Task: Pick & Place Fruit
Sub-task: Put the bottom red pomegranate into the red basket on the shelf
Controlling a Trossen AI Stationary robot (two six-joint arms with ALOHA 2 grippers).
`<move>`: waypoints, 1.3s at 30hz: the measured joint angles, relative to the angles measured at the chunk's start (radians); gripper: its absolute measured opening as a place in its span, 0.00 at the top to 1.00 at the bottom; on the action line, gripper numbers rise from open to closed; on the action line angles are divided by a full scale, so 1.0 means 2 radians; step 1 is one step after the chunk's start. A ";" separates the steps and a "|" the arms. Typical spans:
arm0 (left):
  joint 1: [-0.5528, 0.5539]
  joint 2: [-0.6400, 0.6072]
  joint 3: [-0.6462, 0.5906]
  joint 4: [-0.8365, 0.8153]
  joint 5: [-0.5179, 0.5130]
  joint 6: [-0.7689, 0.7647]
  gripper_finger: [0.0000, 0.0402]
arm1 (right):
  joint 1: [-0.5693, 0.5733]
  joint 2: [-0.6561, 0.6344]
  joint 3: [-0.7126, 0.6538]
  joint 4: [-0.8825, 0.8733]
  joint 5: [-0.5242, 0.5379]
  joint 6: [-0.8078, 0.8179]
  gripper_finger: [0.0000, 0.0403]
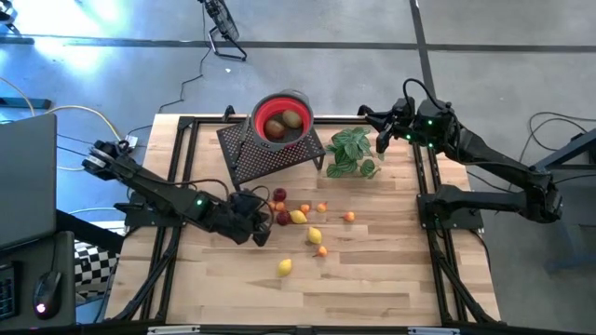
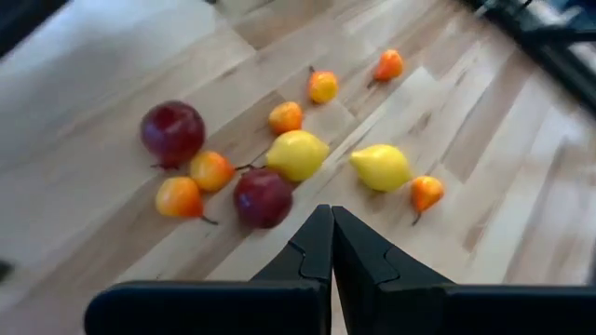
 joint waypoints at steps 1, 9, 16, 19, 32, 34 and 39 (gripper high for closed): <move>0.000 0.004 0.008 -0.019 0.000 0.000 1.00 | 0.000 0.000 0.000 0.000 0.000 0.000 0.88; 0.000 0.018 0.044 -0.106 0.014 -0.019 1.00 | 0.000 0.000 0.000 0.000 0.000 0.001 0.88; 0.000 0.018 0.045 -0.107 0.036 -0.005 1.00 | 0.000 0.000 0.000 0.000 0.037 0.003 0.88; 0.000 0.019 0.045 -0.109 0.038 0.007 1.00 | 0.000 0.000 0.000 -0.001 0.039 0.003 0.88; 0.067 0.039 0.044 -0.078 0.104 0.003 0.66 | 0.000 0.000 0.000 -0.018 0.039 -0.047 0.88; 0.076 0.047 0.044 -0.039 0.106 0.034 0.58 | 0.000 0.000 0.000 -0.025 0.040 -0.059 0.88; 0.091 0.073 0.045 0.048 0.107 0.099 0.48 | -0.005 0.000 0.000 -0.041 0.053 -0.081 0.88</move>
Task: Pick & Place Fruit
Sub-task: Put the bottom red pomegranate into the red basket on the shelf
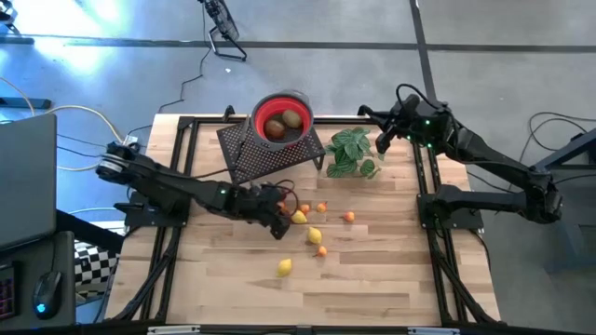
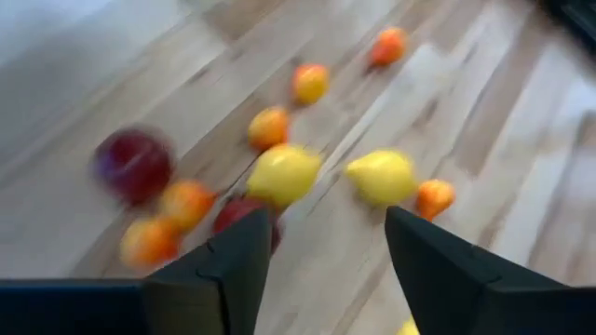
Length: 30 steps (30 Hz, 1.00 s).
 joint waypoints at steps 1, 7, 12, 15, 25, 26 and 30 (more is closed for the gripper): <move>0.002 0.006 0.000 0.004 0.001 0.002 0.47 | -0.001 0.001 0.000 -0.002 0.000 -0.001 0.88; 0.000 0.046 -0.001 0.019 0.002 0.002 0.47 | -0.005 0.002 0.000 -0.001 -0.002 0.000 0.88; 0.000 0.071 0.000 0.030 0.004 0.004 0.47 | -0.005 0.002 0.000 -0.001 -0.002 0.000 0.88; 0.000 0.081 -0.001 0.027 0.004 0.004 0.47 | -0.005 0.002 0.000 -0.001 -0.002 0.000 0.88; 0.000 0.110 -0.001 0.016 0.004 0.004 0.47 | -0.005 0.002 0.000 -0.002 -0.003 0.000 0.88; 0.000 0.114 -0.001 0.018 0.004 0.003 0.47 | -0.005 0.002 0.000 -0.002 -0.003 0.000 0.88; 0.000 0.123 0.000 0.024 0.002 0.003 0.47 | -0.005 0.002 0.000 -0.002 -0.003 0.000 0.88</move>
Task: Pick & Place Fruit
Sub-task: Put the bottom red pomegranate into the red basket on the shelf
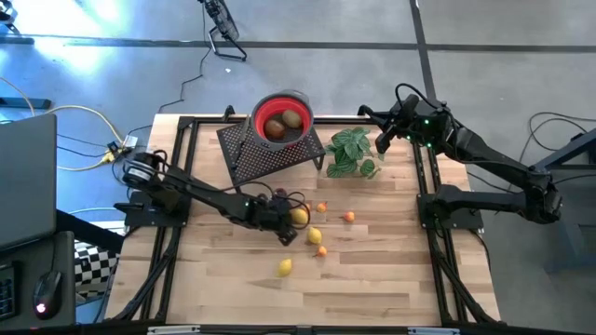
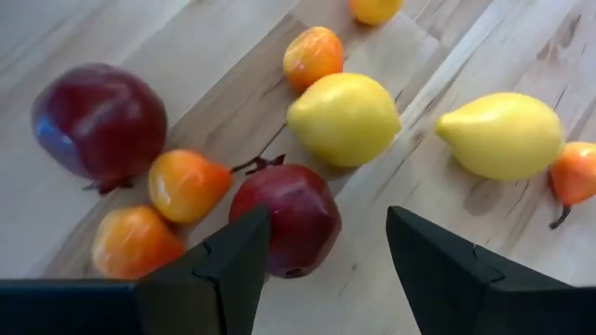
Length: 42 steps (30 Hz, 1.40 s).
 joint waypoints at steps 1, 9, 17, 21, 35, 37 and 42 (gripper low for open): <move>0.000 0.002 0.000 0.004 -0.002 0.000 0.47 | 0.000 0.000 0.000 0.000 0.000 0.000 0.88; 0.000 0.002 0.000 0.004 -0.001 0.000 0.47 | 0.000 0.000 0.000 -0.002 0.000 0.000 0.88; 0.000 0.003 0.000 0.016 0.006 0.000 0.47 | 0.000 0.000 0.000 -0.002 0.000 0.000 0.88; 0.000 0.004 0.000 0.031 0.017 0.005 0.47 | 0.000 0.000 0.000 -0.002 0.000 0.000 0.88; 0.000 0.003 0.000 0.029 0.038 0.006 0.38 | 0.000 0.000 0.000 -0.002 0.000 0.000 0.88; 0.000 0.003 0.000 0.029 0.038 0.006 0.36 | 0.000 0.000 0.000 -0.002 0.000 0.000 0.88; 0.000 0.003 0.000 0.028 0.038 0.005 0.32 | 0.000 0.000 0.000 -0.002 0.000 0.000 0.88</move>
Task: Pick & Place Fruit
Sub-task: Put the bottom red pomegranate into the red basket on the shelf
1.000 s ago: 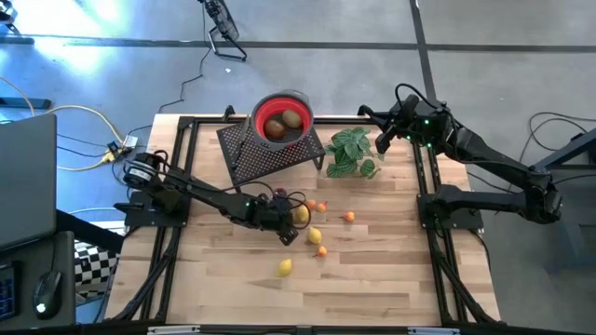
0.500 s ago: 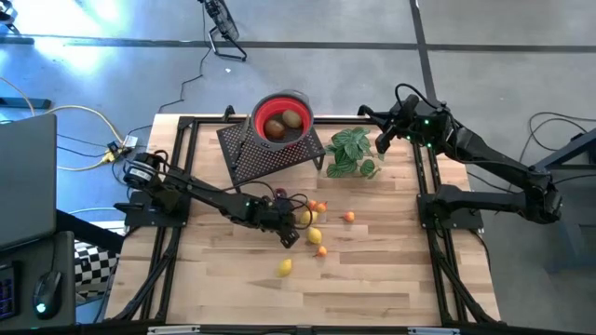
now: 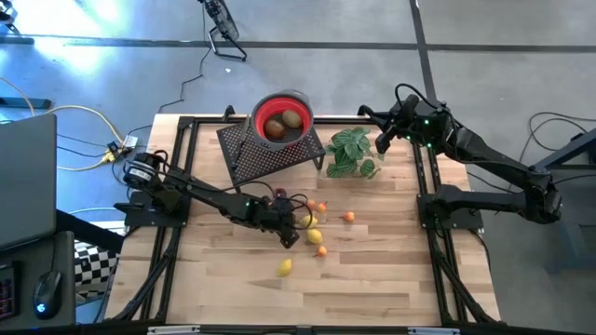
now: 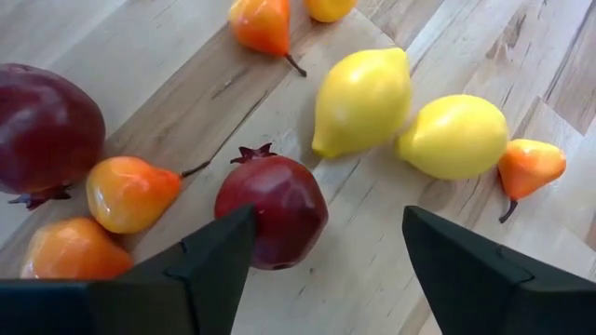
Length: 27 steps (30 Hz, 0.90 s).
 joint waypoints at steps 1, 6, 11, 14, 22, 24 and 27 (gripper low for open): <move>0.000 0.000 0.000 0.000 0.000 0.000 0.32 | 0.000 0.000 0.000 0.000 0.000 0.000 0.88; 0.000 0.005 0.000 0.001 -0.004 -0.003 0.31 | 0.000 0.000 0.000 0.000 0.000 0.000 0.88; 0.000 0.014 -0.003 -0.007 -0.007 -0.007 0.31 | 0.000 0.000 0.000 0.000 0.000 0.000 0.88; 0.000 0.020 0.000 0.001 -0.004 -0.009 0.31 | 0.000 0.000 0.000 -0.001 0.000 0.000 0.88; 0.000 0.041 -0.001 0.033 0.005 -0.032 0.31 | 0.000 0.000 0.000 -0.003 0.000 0.000 0.88; 0.000 0.042 -0.001 0.033 0.010 -0.032 0.31 | 0.000 0.000 0.000 -0.005 0.000 0.000 0.88; 0.000 0.042 -0.001 0.039 0.011 -0.033 0.31 | 0.000 0.000 0.000 -0.006 0.000 0.000 0.88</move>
